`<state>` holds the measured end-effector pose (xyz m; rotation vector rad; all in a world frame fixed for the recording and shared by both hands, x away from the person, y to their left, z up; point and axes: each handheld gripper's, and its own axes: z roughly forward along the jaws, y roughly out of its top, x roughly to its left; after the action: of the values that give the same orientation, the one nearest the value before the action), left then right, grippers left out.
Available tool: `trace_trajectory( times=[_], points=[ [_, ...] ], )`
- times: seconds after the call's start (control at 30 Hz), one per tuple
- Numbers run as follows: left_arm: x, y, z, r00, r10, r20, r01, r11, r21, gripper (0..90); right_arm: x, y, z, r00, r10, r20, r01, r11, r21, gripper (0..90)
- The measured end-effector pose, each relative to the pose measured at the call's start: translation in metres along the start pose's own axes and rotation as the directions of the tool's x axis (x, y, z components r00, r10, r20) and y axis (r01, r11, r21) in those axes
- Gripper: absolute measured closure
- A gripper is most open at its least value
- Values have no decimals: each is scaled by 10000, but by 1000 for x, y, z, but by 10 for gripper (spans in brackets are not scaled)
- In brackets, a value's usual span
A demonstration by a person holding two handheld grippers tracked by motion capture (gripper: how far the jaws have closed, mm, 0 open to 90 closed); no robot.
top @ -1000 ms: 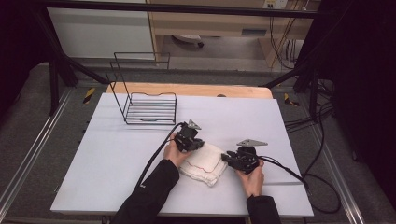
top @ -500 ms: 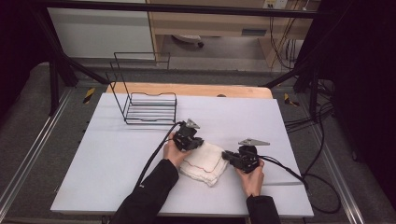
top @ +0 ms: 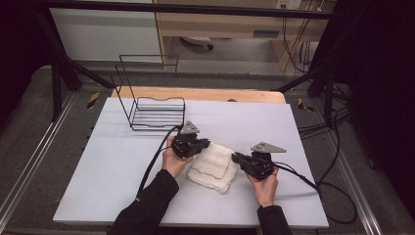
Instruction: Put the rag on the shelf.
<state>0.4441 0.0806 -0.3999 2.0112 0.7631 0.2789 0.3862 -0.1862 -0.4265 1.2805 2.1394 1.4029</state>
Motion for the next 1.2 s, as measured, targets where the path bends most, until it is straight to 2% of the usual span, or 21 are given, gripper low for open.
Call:
trace_trajectory(
  times=[0.3,0.4,0.63,0.83,1.2],
  points=[
    [-3,-1,-25,10000,38,-26,-40,9973,-734,847,16,14,-10,9958,-888,-225,877,9952,-432,815],
    [-7,0,-35,9997,178,-142,-190,9954,-942,847,21,19,-13,9931,-1151,-229,1138,9921,-529,815],
    [-10,2,-54,9990,291,-337,-335,9900,-1372,846,29,31,-17,9880,-1526,-223,1505,9855,-786,815],
    [-9,3,-67,9979,325,-561,-417,9845,-1706,847,39,43,-19,9792,-2010,-266,1972,9747,-1049,816],
    [-6,4,-92,9967,161,-800,-336,9745,-2220,847,54,59,-18,9676,-2489,-417,2406,9597,-1455,817]
  ],
)
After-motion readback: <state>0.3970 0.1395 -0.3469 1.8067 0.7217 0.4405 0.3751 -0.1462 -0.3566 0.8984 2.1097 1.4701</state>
